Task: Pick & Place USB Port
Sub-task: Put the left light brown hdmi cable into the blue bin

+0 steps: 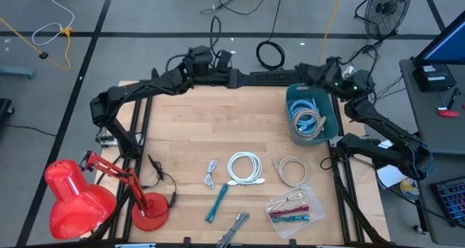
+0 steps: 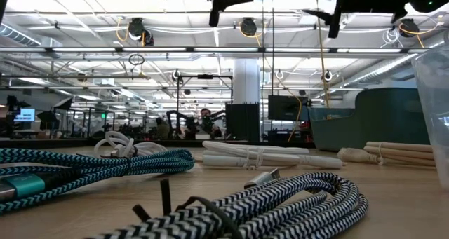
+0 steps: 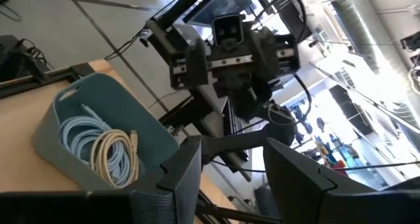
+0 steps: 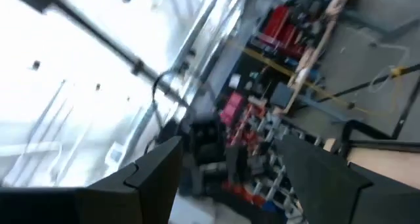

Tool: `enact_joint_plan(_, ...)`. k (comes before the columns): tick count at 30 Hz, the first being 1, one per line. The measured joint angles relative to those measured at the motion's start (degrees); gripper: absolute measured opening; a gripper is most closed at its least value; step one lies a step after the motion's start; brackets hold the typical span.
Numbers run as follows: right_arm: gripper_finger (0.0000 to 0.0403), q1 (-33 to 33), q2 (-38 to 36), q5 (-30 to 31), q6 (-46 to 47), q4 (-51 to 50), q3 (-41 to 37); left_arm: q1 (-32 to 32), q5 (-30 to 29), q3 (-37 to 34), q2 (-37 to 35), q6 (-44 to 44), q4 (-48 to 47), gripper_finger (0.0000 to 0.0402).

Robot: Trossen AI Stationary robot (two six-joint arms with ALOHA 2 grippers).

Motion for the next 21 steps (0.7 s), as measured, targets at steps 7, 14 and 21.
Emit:
enact_joint_plan(7, 0.0251, 0.0, 1.5, -14.9, -3.0, -0.1, 0.0, -1.3, 0.0, 0.0, 0.0, 0.1, 0.0, 0.0168)
enact_joint_plan(14, 0.0251, 0.0, 1.5, -25.2, -7.6, 0.0, 0.0, -1.4, -0.2, 0.0, 0.0, 0.1, 0.1, 0.0168)
enact_joint_plan(21, 0.0251, 0.0, 1.5, -37.0, -12.7, -0.5, 0.0, -1.4, -0.2, 0.0, 0.0, 0.4, 0.0, 0.0168)
